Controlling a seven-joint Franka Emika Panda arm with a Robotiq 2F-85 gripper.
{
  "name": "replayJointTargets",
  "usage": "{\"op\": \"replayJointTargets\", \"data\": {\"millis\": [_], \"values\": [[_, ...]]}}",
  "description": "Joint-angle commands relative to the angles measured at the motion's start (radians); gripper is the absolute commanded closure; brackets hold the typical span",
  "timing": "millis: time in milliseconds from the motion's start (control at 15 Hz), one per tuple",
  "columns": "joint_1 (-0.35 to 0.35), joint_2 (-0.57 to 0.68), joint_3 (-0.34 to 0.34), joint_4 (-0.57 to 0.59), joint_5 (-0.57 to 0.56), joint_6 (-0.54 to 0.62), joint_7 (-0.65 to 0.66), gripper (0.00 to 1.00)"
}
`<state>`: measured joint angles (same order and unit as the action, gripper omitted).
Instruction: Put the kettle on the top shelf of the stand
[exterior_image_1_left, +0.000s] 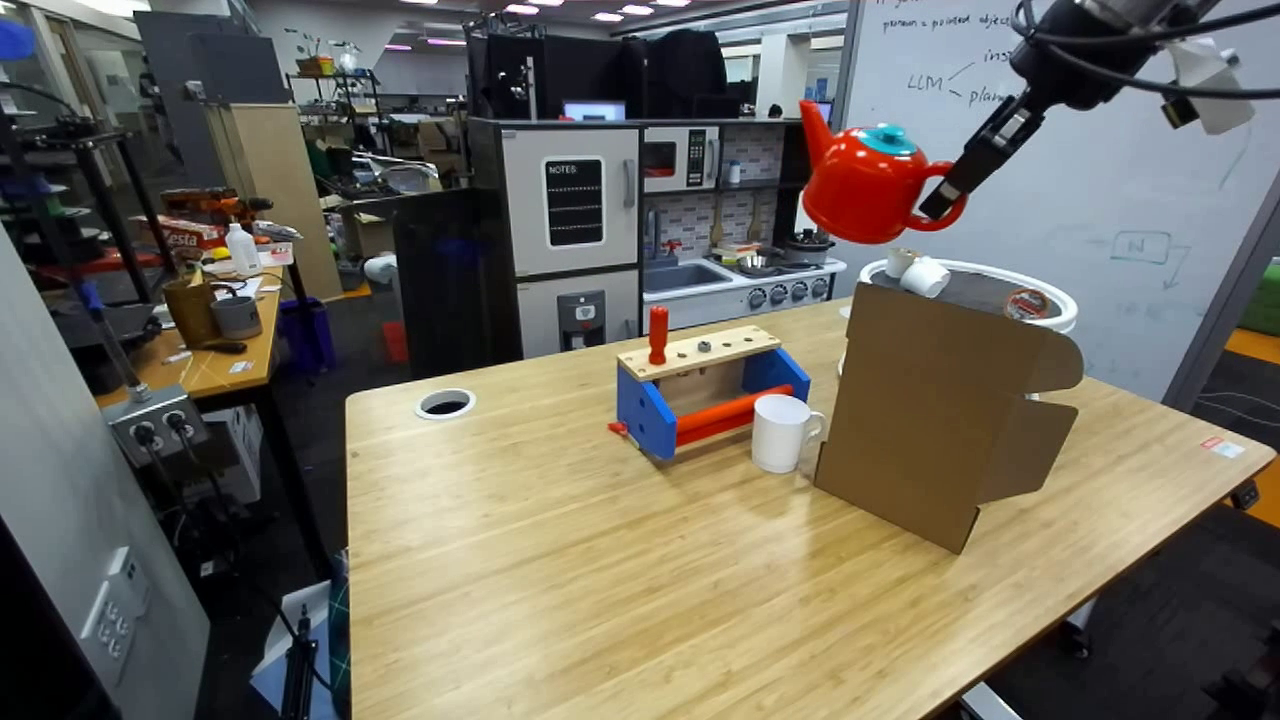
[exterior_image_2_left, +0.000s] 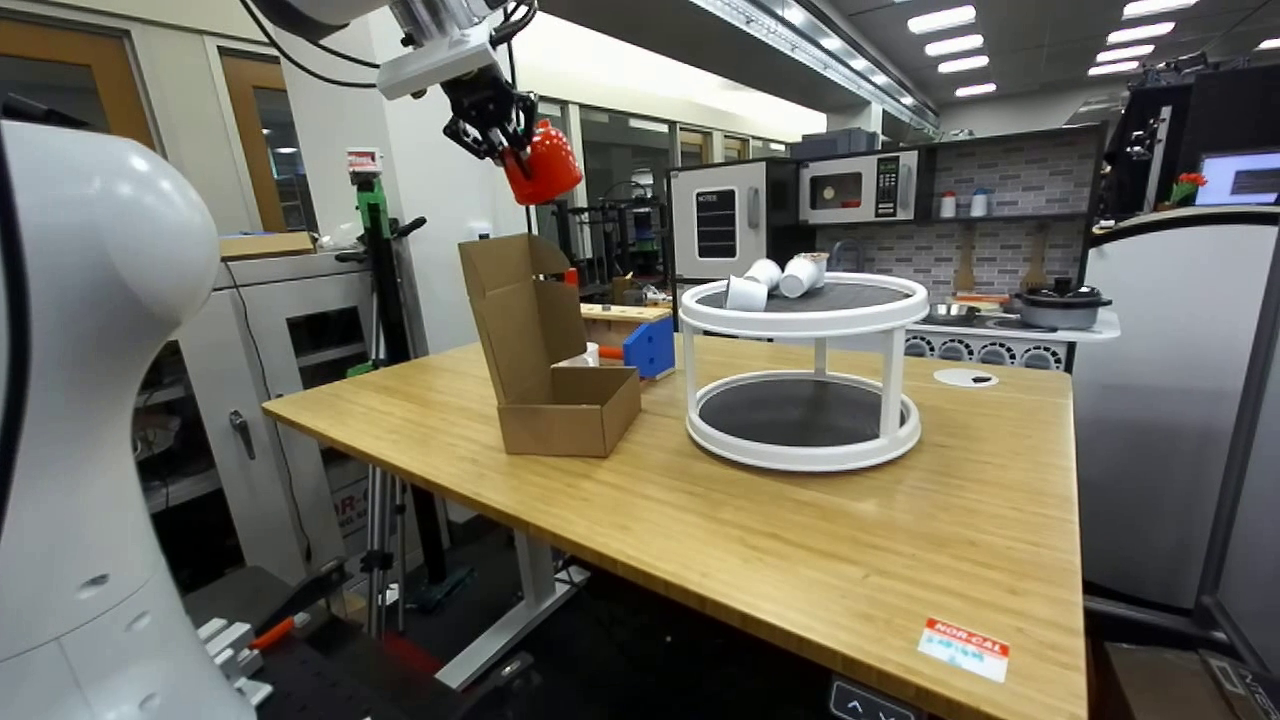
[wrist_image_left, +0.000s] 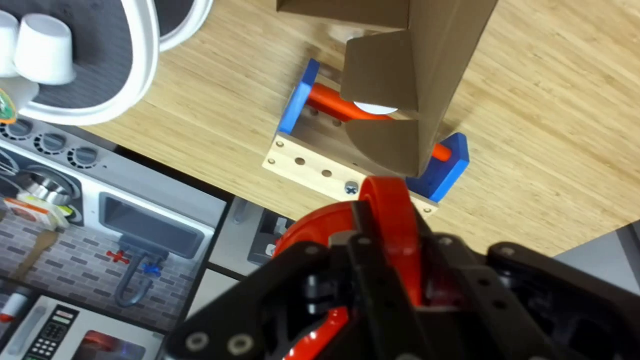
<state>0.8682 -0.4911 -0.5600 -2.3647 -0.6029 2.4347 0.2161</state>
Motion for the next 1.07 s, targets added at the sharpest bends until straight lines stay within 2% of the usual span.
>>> {"op": "replayJointTargets", "data": {"millis": [0,133,267,400,667,1000], "values": [[-0.27,-0.024,0.185,-0.086,0.062,0.101,0.009,0.96],[-0.417,-0.044,0.302,-0.172,0.116,0.157,0.054,0.96],[-0.56,-0.05,0.433,-0.246,0.234,0.198,0.073,0.96],[-0.647,-0.058,0.523,-0.294,0.315,0.216,0.104,0.96],[-0.754,-0.077,0.635,-0.333,0.43,0.226,0.132,0.96],[-0.841,-0.093,0.709,-0.349,0.469,0.221,0.168,0.96]]}}
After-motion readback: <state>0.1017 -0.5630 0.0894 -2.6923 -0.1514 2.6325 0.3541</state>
